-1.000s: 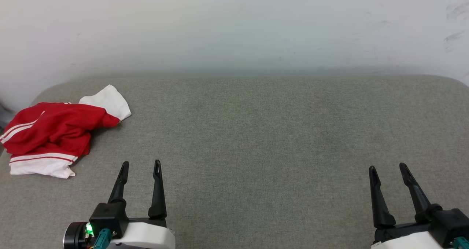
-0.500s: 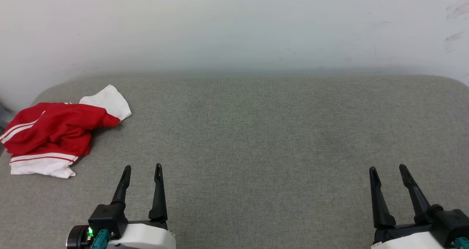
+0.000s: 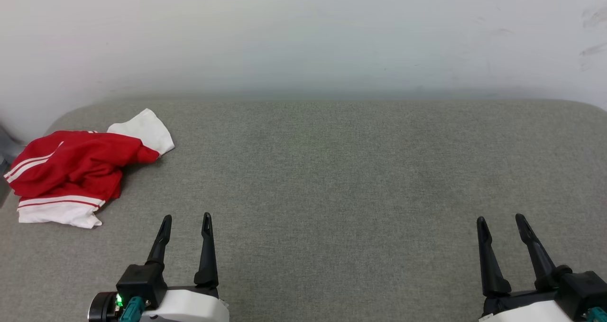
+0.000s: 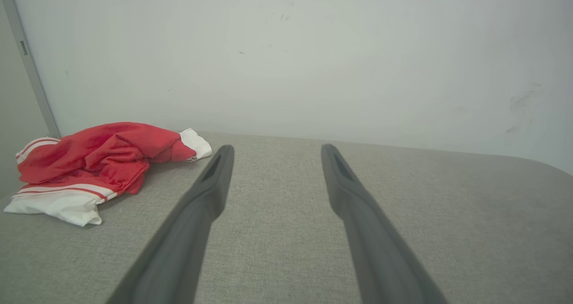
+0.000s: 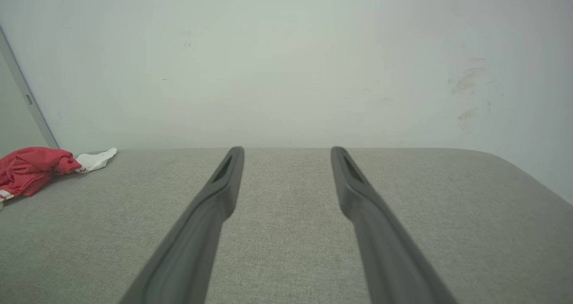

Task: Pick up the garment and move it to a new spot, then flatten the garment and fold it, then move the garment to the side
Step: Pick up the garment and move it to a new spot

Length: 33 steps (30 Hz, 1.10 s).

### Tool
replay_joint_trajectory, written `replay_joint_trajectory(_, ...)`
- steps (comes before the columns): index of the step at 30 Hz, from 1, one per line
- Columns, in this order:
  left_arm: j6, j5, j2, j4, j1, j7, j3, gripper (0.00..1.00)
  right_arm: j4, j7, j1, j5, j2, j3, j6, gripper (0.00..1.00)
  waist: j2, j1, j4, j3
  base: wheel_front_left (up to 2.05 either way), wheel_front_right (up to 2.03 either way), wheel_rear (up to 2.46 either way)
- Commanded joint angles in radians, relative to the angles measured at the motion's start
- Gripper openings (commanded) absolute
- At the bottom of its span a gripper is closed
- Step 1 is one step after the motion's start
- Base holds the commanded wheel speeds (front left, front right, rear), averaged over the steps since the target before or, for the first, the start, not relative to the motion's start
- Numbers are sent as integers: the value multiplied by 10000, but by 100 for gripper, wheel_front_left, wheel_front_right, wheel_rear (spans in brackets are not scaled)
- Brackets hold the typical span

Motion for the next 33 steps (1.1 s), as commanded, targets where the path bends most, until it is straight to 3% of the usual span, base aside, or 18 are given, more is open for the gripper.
replay_joint_trajectory(1, 53, 36, -11, -1, 61, -28, 13, 100, 5, -37, 135, 8, -5, 13, -5, 100, -1, 0, 24, -5, 0, 0, 0)
replay_joint_trajectory(11, 82, 79, -10, 39, -15, -28, 94, 100, 2, -35, 169, 37, -5, 79, -3, 100, -1, 0, 646, 49, 0, 0, 0)
replay_joint_trajectory(33, 41, -169, -12, 93, 138, -26, 559, 100, 11, -31, 189, 49, -5, 377, -5, 100, -1, 0, 3068, 21, 0, 0, 0)
